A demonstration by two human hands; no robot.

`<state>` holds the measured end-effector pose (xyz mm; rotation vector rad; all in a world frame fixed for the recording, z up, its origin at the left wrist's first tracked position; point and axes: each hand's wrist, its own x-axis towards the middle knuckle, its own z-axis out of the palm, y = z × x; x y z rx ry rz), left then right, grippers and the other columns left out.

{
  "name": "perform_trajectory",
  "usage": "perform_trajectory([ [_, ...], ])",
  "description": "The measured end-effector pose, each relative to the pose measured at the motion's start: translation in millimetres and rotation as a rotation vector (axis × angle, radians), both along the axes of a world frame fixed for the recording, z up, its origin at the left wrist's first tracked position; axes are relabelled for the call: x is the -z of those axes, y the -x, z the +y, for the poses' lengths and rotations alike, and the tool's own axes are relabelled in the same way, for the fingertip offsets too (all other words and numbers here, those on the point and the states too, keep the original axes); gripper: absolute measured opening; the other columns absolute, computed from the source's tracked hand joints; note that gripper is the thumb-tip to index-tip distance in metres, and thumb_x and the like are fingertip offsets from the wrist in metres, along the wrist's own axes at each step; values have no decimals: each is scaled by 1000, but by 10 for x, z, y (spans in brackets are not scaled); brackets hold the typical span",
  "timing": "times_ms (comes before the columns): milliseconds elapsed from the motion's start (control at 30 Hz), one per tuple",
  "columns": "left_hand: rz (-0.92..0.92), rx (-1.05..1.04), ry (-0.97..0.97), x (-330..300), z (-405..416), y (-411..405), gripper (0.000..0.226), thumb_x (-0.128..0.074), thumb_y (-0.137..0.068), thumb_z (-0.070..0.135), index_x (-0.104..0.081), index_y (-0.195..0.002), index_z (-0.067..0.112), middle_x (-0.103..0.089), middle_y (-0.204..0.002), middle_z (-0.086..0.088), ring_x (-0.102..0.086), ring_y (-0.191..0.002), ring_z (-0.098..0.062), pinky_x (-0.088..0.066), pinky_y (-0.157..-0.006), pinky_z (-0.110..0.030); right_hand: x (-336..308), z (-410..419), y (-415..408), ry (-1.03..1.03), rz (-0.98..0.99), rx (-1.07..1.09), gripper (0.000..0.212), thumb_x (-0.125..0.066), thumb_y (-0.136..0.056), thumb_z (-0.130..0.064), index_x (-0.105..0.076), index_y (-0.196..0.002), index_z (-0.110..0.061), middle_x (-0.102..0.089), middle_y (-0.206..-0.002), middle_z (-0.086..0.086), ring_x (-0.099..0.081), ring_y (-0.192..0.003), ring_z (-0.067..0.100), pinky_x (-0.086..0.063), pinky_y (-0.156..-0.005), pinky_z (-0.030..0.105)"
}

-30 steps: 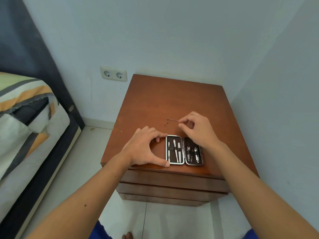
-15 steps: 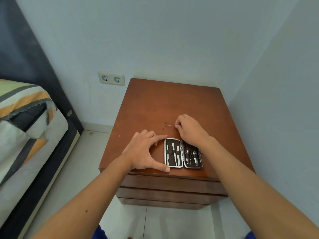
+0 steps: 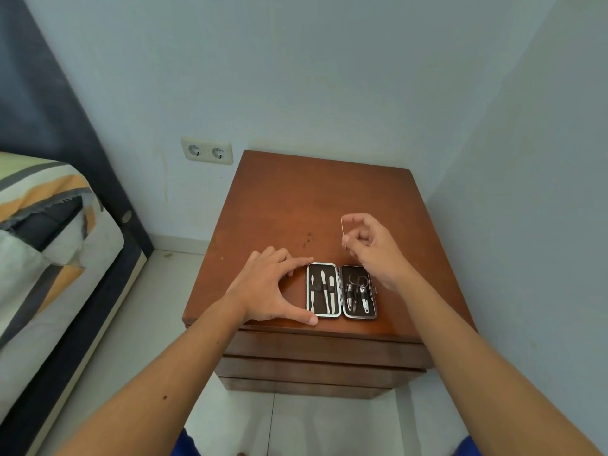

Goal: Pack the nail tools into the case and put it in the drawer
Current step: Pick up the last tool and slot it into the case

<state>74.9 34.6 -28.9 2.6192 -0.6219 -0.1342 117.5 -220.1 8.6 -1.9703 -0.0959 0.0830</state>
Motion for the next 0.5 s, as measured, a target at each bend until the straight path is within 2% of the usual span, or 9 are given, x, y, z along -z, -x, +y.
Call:
perform_trajectory([
  [67, 3, -1, 3, -5, 0, 1, 119, -63, -52, 104, -43, -155, 46, -45, -105, 24, -40, -99, -5, -31, -88, -29, -17, -4, 6, 8, -26, -18, 47, -64, -102, -6, -59, -141, -31, -69, -89, -2, -62, -75, 2, -51, -77, 22],
  [167, 7, -3, 1, -6, -2, -5, 119, -63, -53, 103, -42, -155, 47, -46, -107, 23, -40, -100, -5, -34, -91, -29, -45, 21, 22, 0, -60, -55, 46, -63, -101, -3, -64, -137, -33, -67, -89, 0, -60, -75, 4, -51, -77, 23],
  [267, 6, -3, 0, -5, -2, -9, 119, -64, -53, 103, -42, -155, 47, -46, -106, 23, -40, -99, -6, -34, -91, -30, -18, 49, 45, 13, -81, -64, 42, -68, -99, -8, -66, -131, -36, -74, -91, 5, -66, -84, 27, -56, -86, 35],
  [333, 4, -2, 5, -11, -2, -9, 119, -64, -53, 103, -43, -155, 47, -46, -105, 23, -40, -99, -6, -34, -90, -30, 14, 74, 77, 22, -78, -86, 42, -70, -98, -12, -66, -130, -39, -76, -92, 7, -66, -88, 34, -55, -92, 40],
  [500, -13, 1, 3, -3, -4, -10, 118, -63, -52, 103, -44, -154, 46, -44, -103, 24, -39, -98, -6, -30, -85, -30, 113, 148, 160, 15, -63, -120, 38, -75, -95, -16, -66, -124, -37, -79, -87, 2, -56, -71, 18, -54, -79, 40],
])
